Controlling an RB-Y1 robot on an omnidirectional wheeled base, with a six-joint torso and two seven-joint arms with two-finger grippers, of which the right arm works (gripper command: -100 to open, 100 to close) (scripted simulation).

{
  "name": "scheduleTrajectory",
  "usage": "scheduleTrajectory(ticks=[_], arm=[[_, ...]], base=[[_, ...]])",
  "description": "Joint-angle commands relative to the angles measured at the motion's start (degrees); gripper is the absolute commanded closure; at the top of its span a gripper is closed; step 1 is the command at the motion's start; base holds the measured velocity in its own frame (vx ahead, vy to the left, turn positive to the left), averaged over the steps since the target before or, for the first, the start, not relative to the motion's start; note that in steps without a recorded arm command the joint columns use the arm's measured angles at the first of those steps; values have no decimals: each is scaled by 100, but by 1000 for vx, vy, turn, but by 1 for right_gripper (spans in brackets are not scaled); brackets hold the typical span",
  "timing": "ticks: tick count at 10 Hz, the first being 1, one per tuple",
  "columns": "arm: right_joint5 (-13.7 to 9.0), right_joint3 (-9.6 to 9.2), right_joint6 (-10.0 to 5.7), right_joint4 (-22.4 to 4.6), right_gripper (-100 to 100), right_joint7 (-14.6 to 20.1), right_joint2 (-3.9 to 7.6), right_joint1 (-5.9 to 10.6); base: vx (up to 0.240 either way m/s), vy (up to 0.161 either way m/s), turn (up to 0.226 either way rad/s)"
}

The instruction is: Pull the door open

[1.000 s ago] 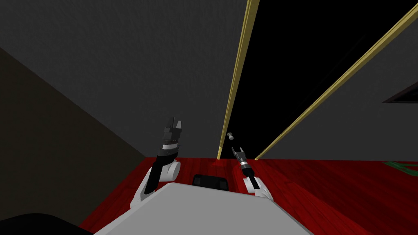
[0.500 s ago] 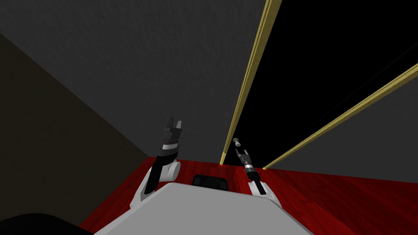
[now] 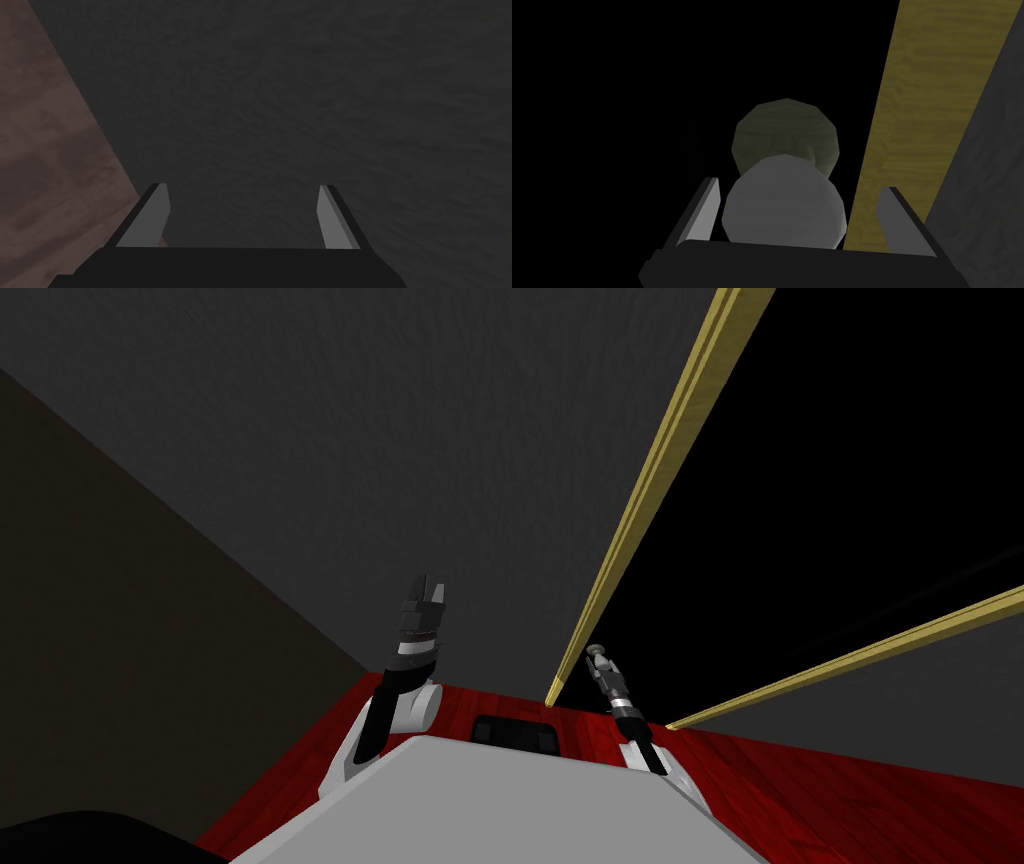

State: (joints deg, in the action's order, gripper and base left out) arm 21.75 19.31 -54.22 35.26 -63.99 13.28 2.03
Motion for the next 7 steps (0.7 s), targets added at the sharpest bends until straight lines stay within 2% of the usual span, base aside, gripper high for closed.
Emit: scheduleTrajectory(ticks=[1,6,7], arm=[[4,-7,21,18,100,0,-8,-8],[4,-7,21,18,100,0,-8,-8],[-54,-34,37,12,100,220,12,-6]], base=[[-11,-4,-33],[-17,-4,2],[-10,-10,26]])
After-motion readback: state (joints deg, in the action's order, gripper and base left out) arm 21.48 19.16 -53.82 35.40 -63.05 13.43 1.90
